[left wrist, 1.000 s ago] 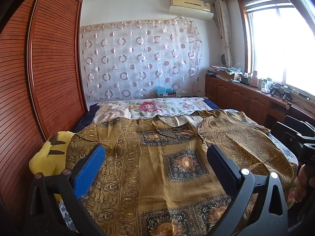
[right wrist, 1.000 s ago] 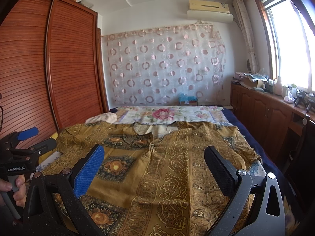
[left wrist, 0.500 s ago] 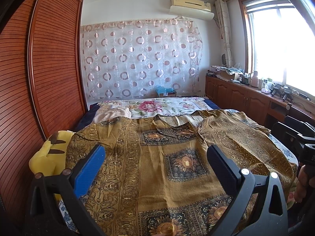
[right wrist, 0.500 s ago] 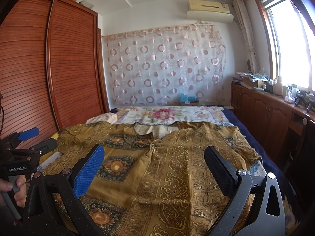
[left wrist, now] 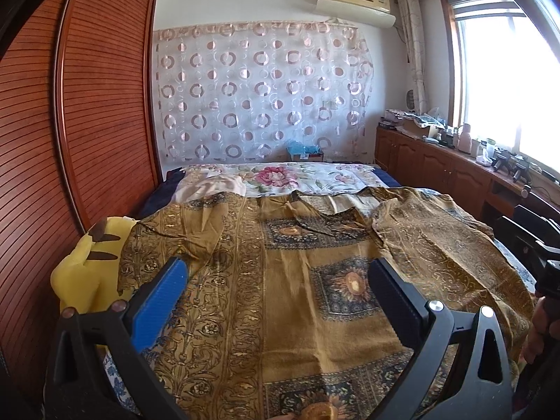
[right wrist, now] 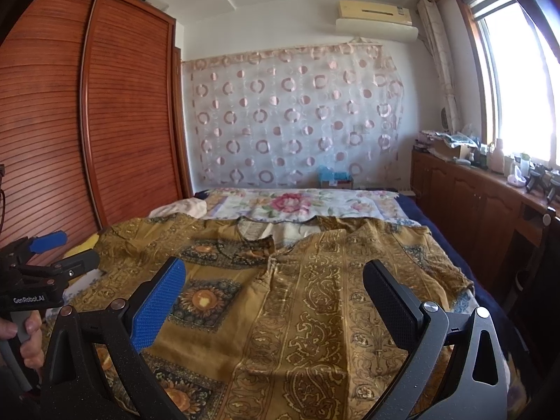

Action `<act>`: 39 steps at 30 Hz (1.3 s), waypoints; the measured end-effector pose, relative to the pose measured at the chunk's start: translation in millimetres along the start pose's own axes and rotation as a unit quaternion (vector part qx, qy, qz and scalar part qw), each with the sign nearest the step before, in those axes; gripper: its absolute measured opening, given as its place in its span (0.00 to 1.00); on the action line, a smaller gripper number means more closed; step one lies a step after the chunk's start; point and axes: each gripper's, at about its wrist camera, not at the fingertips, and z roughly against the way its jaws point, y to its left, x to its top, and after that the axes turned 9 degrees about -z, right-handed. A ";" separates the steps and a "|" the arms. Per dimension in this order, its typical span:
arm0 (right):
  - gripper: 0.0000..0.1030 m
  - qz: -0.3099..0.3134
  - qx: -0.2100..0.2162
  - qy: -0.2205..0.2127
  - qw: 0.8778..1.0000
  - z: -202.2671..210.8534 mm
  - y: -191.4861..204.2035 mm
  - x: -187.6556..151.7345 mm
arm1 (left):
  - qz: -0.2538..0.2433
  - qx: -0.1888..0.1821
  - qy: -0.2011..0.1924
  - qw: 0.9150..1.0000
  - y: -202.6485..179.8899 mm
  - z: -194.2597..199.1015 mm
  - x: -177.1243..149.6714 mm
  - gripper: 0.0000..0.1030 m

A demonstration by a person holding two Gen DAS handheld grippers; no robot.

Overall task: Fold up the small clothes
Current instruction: 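Move the left gripper to the shirt's side edge and grasp it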

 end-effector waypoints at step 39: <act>1.00 0.067 0.092 0.082 0.990 -137.1 72.6 -0.3 | -0.054 0.039 0.110 0.992 177.0 -131.7 3.9 1.00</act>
